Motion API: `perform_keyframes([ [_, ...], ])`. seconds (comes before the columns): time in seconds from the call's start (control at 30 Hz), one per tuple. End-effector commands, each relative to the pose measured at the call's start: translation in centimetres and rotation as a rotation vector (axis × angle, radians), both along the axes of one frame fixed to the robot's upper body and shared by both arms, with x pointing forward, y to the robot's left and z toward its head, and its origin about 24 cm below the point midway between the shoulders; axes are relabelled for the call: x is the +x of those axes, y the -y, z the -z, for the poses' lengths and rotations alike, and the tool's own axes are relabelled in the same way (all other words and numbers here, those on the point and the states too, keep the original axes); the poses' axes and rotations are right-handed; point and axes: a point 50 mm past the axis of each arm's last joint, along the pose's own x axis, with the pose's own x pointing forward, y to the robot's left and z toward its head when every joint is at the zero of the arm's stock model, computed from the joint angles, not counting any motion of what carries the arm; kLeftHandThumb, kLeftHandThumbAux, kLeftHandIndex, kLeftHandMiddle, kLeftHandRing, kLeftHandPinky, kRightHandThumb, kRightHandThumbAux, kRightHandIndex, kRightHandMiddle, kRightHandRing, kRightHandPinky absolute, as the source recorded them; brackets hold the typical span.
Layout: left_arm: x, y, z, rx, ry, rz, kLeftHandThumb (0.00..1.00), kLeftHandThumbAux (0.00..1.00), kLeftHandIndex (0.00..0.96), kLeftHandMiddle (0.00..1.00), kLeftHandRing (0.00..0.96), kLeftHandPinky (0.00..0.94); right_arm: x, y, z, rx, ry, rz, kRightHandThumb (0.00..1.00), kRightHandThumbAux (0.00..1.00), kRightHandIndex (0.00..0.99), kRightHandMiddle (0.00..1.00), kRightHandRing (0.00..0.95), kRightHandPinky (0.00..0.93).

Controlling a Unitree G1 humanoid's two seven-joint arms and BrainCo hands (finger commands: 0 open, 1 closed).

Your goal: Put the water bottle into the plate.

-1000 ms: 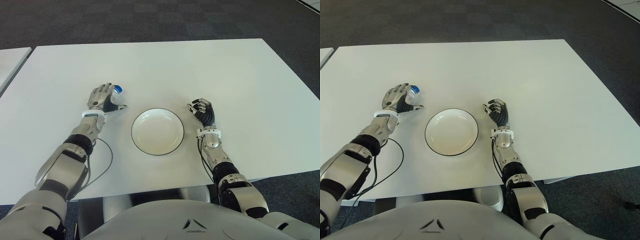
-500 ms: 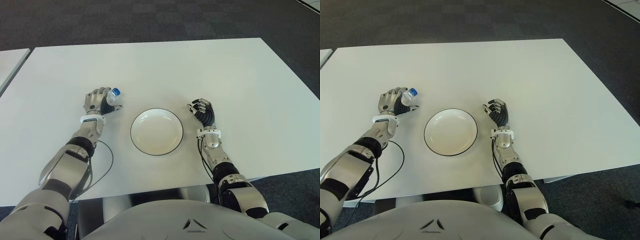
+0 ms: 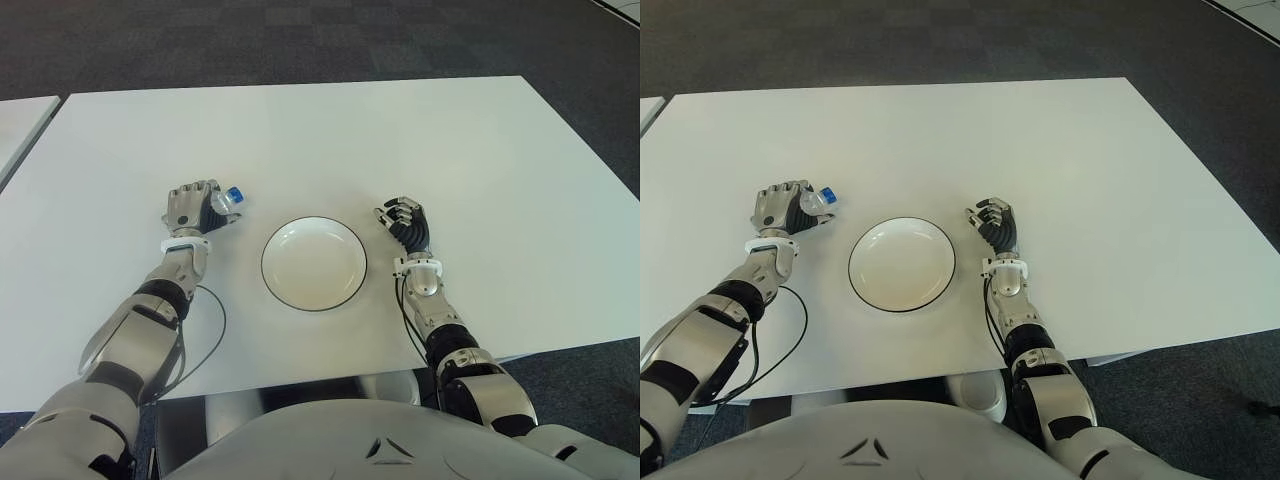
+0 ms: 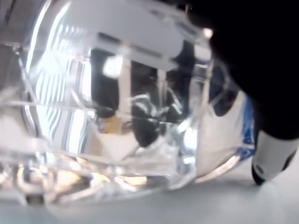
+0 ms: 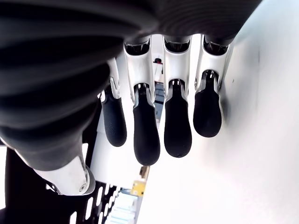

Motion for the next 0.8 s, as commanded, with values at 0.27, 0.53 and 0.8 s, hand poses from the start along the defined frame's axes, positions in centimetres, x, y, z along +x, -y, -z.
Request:
perform_keyframes([
  [0.27,-1.96,-0.04,2.17,-0.037,-0.061,-0.068,0.850,0.671,0.393,0.532,0.797,0.792,-0.40,-0.05,0.71,-0.008,-0.041,0.002,0.707,0.728,0.432,0.627,0.635,0.646],
  [0.53,-1.97,0.13,2.13,-0.070,-0.039,-0.078,0.850,0.671,0.391,0.527,0.820,0.798,-0.34,-0.04,0.66,-0.001,-0.040,0.001,0.707,0.727,0.432,0.636,0.644,0.652],
  [0.8,-2.01,0.29,2.09,-0.109,-0.019,-0.084,0.851,0.671,0.393,0.526,0.823,0.785,-0.30,-0.02,0.64,0.001,-0.039,-0.001,0.707,0.727,0.432,0.631,0.640,0.646],
])
